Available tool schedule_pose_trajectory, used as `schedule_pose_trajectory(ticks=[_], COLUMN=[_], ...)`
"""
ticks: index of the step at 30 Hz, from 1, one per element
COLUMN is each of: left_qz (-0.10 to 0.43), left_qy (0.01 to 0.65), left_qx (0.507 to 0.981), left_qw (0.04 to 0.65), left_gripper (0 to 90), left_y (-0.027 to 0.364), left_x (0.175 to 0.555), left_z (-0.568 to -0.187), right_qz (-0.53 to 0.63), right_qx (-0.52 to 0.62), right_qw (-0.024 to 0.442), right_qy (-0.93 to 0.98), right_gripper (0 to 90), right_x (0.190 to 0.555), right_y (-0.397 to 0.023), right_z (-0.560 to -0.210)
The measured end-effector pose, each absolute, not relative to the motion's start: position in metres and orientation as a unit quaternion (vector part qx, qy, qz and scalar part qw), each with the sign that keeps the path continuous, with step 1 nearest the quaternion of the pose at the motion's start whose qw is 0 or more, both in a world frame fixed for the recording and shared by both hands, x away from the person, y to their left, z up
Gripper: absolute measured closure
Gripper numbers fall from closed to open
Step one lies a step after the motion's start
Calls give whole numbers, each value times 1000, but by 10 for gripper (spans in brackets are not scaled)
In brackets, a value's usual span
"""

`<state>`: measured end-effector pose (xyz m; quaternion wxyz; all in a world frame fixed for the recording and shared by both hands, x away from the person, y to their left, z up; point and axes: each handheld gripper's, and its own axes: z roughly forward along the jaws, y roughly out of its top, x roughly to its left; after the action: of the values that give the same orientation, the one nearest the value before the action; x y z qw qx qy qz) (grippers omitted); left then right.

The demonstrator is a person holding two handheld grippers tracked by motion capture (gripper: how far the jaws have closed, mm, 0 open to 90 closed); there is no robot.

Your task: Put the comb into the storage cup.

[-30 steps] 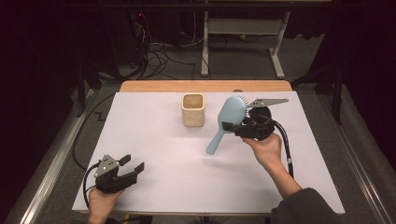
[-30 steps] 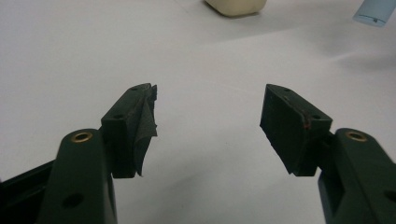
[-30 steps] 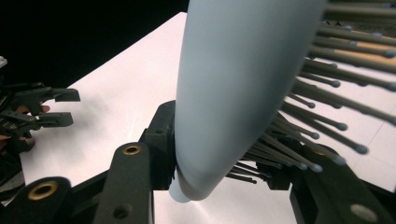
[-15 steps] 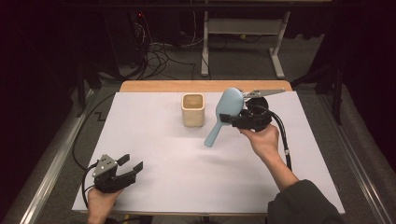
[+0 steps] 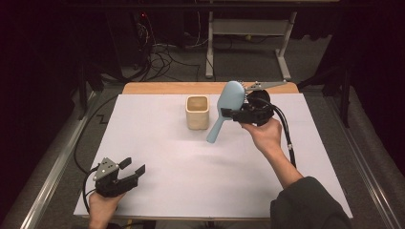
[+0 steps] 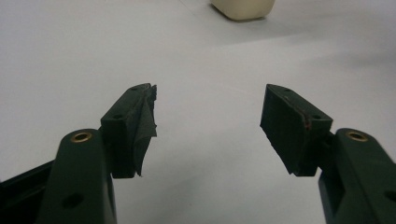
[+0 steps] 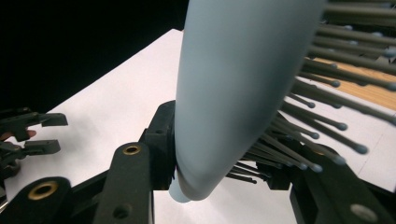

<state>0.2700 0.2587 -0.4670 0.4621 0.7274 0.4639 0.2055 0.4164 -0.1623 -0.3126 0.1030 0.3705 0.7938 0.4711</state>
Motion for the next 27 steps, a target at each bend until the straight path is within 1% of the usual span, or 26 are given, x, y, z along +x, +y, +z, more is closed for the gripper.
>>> schedule_pose_trajectory(ticks=[5, 13, 27], left_qz=[205, 207, 208], left_qy=[463, 461, 465], left_qx=[728, 730, 729], left_qw=[462, 461, 457], left_gripper=[357, 357, 358], left_y=[259, 257, 258], left_x=[270, 270, 270], left_z=[-467, -467, -467], right_qz=[474, 464, 466], right_qx=[377, 381, 383], right_qw=[104, 120, 125], right_qy=[789, 791, 788], right_gripper=[563, 563, 564], right_x=[422, 430, 442], right_y=[-162, -157, -148], right_z=[-309, -299, -287])
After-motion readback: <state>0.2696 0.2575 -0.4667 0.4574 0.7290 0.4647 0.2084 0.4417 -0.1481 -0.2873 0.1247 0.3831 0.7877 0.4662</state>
